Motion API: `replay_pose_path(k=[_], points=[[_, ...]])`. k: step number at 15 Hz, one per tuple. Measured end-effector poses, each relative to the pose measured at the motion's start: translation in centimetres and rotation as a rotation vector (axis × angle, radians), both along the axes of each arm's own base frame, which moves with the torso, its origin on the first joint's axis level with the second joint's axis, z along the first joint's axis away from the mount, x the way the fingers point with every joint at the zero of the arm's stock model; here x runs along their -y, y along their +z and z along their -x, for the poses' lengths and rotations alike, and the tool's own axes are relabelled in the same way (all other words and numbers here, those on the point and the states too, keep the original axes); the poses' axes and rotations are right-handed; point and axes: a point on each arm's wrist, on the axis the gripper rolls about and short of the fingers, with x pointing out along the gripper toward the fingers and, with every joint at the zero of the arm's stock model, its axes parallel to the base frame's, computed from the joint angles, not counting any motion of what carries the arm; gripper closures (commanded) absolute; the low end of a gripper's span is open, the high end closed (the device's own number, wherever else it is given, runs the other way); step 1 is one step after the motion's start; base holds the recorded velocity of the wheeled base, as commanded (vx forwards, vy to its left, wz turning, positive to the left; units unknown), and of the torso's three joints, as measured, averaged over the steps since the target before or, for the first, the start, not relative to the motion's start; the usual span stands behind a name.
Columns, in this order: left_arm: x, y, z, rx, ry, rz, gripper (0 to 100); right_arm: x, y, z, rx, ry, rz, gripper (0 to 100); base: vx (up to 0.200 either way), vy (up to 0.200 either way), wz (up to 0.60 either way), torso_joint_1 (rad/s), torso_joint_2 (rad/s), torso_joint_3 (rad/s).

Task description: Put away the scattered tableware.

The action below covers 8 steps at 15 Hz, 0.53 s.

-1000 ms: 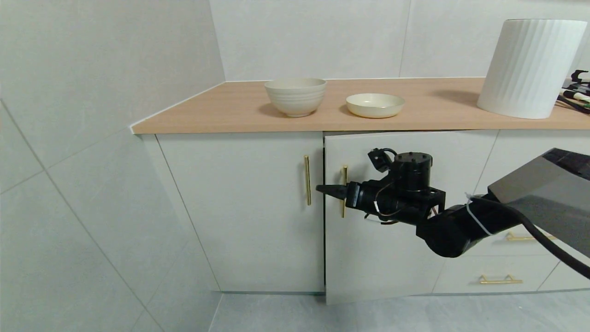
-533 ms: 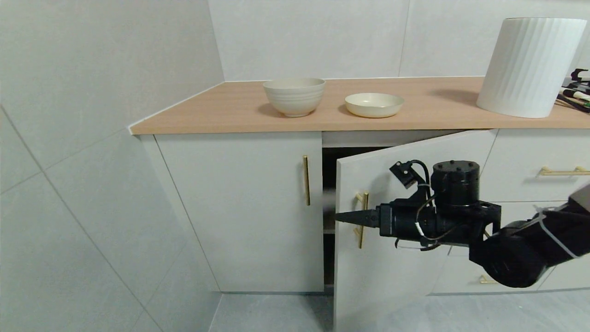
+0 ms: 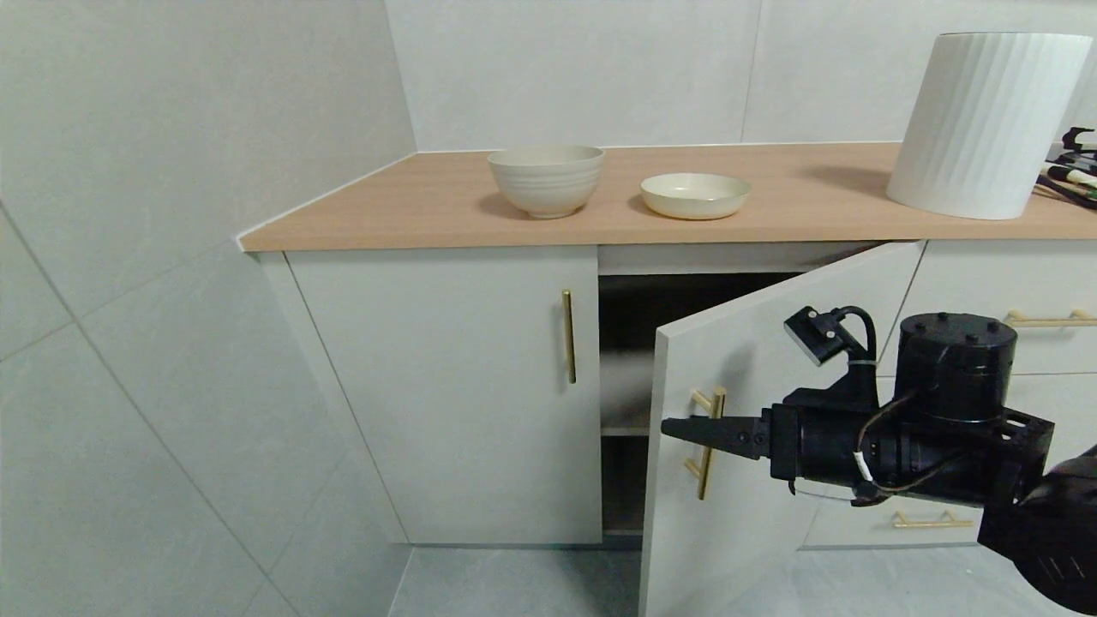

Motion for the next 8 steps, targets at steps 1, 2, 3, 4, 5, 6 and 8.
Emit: replay_pose_path(k=[1,2,3,4,5,6,8], points=[[0.1,2.0,0.1,-0.001,-0.072,-0.006,100,0.1,-0.1,0.3,0.001,0.002,-0.001,0,0.000,0.000,0.00,0.000,0.00,0.000],[0.2,3.7,-0.4,-0.028,-0.132,-0.012,100,0.2,-0.2,0.5,0.004,0.004,-0.003,0,0.000,0.000,0.00,0.000,0.00,0.000],[0.4,5.3,-1.3,-0.065,-0.184,-0.013,100,0.2,-0.2,0.6,0.002,0.006,-0.003,0,0.000,0.000,0.00,0.000,0.00,0.000],[0.5,6.8,-2.8,-0.121,-0.234,-0.011,100,0.2,-0.3,0.7,-0.001,0.009,-0.003,0,0.000,0.000,0.00,0.000,0.00,0.000],[0.6,7.9,-4.6,-0.184,-0.282,-0.007,100,0.1,-0.2,0.8,-0.001,0.013,-0.003,0,0.000,0.000,0.00,0.000,0.00,0.000],[0.8,8.8,-6.8,-0.246,-0.332,-0.001,100,0.1,-0.2,0.9,-0.002,0.016,-0.003,0,0.000,0.000,0.00,0.000,0.00,0.000],[1.5,9.8,-12.0,-0.337,-0.431,0.008,100,0.0,-0.2,1.0,-0.003,0.020,-0.003,0,0.000,0.000,0.00,0.000,0.00,0.000]])
